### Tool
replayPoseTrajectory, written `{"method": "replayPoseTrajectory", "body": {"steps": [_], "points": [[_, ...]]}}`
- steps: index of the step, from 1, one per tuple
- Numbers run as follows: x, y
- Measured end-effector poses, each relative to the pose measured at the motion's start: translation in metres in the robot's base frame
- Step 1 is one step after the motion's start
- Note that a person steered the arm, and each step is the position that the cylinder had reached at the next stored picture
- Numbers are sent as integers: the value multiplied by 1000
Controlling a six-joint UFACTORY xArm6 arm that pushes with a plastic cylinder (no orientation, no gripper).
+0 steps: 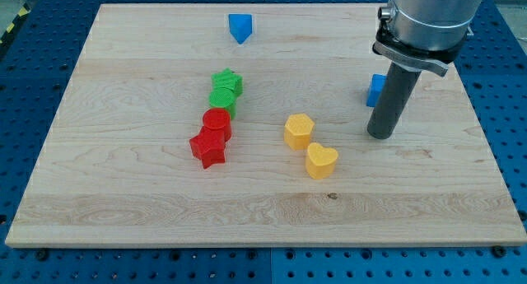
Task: Push blue cube slightly to the left
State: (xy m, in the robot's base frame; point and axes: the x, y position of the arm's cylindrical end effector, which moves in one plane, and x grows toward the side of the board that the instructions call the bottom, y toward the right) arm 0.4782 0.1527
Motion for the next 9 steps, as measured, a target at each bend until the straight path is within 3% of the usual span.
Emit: {"method": "replayPoseTrajectory", "body": {"steps": [2, 5, 7, 9], "points": [[-9, 41], [-85, 42], [-54, 40], [-82, 22]]}}
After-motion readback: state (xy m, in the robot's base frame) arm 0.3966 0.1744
